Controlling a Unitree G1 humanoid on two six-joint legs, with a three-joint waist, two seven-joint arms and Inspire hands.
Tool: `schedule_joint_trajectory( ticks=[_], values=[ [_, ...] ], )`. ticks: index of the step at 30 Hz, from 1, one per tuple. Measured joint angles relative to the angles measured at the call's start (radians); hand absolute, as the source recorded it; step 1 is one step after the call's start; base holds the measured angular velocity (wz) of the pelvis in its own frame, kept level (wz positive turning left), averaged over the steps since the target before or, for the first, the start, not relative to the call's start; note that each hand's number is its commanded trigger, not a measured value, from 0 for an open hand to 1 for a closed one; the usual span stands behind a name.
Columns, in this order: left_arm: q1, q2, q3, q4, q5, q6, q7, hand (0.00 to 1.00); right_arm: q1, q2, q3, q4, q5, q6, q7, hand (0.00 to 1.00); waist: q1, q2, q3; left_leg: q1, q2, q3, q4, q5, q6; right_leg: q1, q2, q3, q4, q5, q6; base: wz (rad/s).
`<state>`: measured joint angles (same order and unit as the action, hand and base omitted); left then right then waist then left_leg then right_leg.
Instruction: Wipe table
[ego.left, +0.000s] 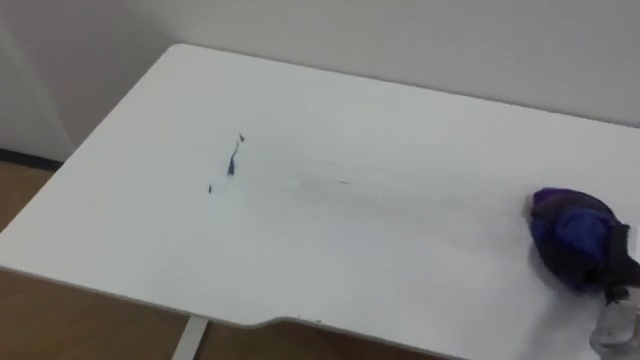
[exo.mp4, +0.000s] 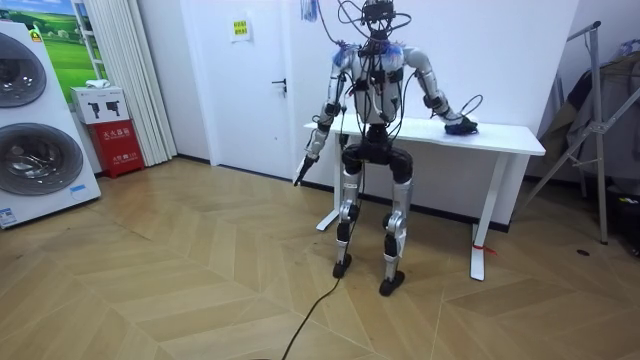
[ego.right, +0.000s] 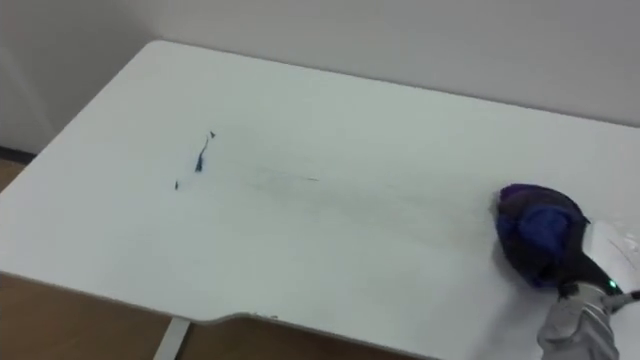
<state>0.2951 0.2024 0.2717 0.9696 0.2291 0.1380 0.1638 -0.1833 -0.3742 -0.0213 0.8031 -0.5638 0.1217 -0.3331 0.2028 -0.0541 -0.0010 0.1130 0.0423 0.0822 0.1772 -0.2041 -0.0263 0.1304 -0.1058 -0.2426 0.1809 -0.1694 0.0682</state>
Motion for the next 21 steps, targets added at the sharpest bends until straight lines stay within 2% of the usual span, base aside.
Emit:
schedule_joint_trajectory(
  ticks=[1,3,6,9,10,12,14,16,19,21],
  values=[
    [-0.009,-0.003,-0.008,0.0,0.001,-0.001,0.0,0.0,-0.019,0.008,0.027,-0.009,-0.01,0.015,0.016,1.0,0.004,0.0,0.0002,-0.002,0.002,0.002,-0.002,0.0,-0.001,-0.011,0.001,0.004,0.012,0.001,-0.001,-0.46],
    [-0.029,-0.015,-0.047,0.001,0.004,0.004,0.0,0.0,-0.071,0.057,0.14,-0.086,-0.071,0.055,0.072,1.0,0.032,0.005,0.0029,-0.003,0.008,0.008,-0.003,0.001,-0.004,-0.03,0.011,0.028,0.023,0.007,-0.011,-0.38],
    [-0.037,-0.025,-0.058,-0.007,0.015,0.019,-0.006,0.0,-0.096,0.122,0.21,-0.191,-0.137,0.042,0.12,1.0,0.079,-0.006,0.0019,-0.016,0.014,0.008,0.0,0.004,-0.008,-0.043,0.018,0.028,0.022,0.01,-0.016,-0.01],
    [-0.006,-0.025,-0.058,-0.009,0.014,0.034,-0.02,0.0,-0.134,0.126,0.225,-0.19,-0.148,0.026,0.125,1.0,0.122,-0.003,0.0036,-0.012,0.012,-0.01,0.009,0.004,-0.008,-0.034,0.017,0.013,0.008,0.011,-0.015,0.22],
    [0.021,-0.024,-0.052,-0.009,0.013,0.041,-0.02,0.0,-0.133,0.122,0.223,-0.183,-0.15,0.022,0.124,1.0,0.117,-0.002,0.0039,-0.014,0.01,-0.032,0.009,0.005,-0.008,-0.026,0.015,-0.013,0.006,0.011,-0.014,0.34],
    [0.061,-0.024,-0.039,-0.01,0.011,0.053,-0.02,0.0,-0.128,0.119,0.211,-0.141,-0.147,0.022,0.124,1.0,0.1,-0.002,0.0042,-0.012,0.008,-0.057,0.009,0.005,-0.007,-0.012,0.014,-0.032,0.005,0.011,-0.014,0.45],
    [0.082,-0.024,-0.022,-0.01,0.011,0.056,-0.022,0.0,-0.087,0.106,0.179,-0.098,-0.153,0.002,0.114,1.0,0.087,-0.001,0.0042,-0.012,0.005,-0.074,0.009,0.005,-0.007,0.001,0.01,-0.042,0.0,0.01,-0.012,0.39],
    [0.106,-0.025,0.003,-0.009,0.012,0.053,-0.027,0.0,0.006,0.1,0.085,-0.089,-0.143,-0.071,0.059,1.0,0.042,0.0,0.0037,-0.004,-0.008,-0.085,0.009,0.006,-0.005,0.024,-0.001,-0.066,-0.01,0.004,-0.003,0.26],
    [0.119,-0.016,0.045,-0.005,0.014,0.044,-0.03,0.0,0.087,0.086,-0.002,-0.071,-0.134,-0.117,0.006,1.0,-0.003,-0.001,0.0022,0.015,-0.015,-0.086,0.008,0.005,-0.004,0.054,-0.008,-0.082,-0.017,0.0,0.003,0.13],
    [0.114,-0.017,0.073,-0.006,0.013,0.014,-0.026,0.0,0.138,0.059,-0.097,-0.039,-0.104,-0.137,-0.022,1.0,-0.035,0.005,-0.0024,0.023,-0.019,-0.078,0.006,-0.001,0.006,0.061,-0.014,-0.077,-0.013,-0.005,0.012,-0.06]
  ],
)
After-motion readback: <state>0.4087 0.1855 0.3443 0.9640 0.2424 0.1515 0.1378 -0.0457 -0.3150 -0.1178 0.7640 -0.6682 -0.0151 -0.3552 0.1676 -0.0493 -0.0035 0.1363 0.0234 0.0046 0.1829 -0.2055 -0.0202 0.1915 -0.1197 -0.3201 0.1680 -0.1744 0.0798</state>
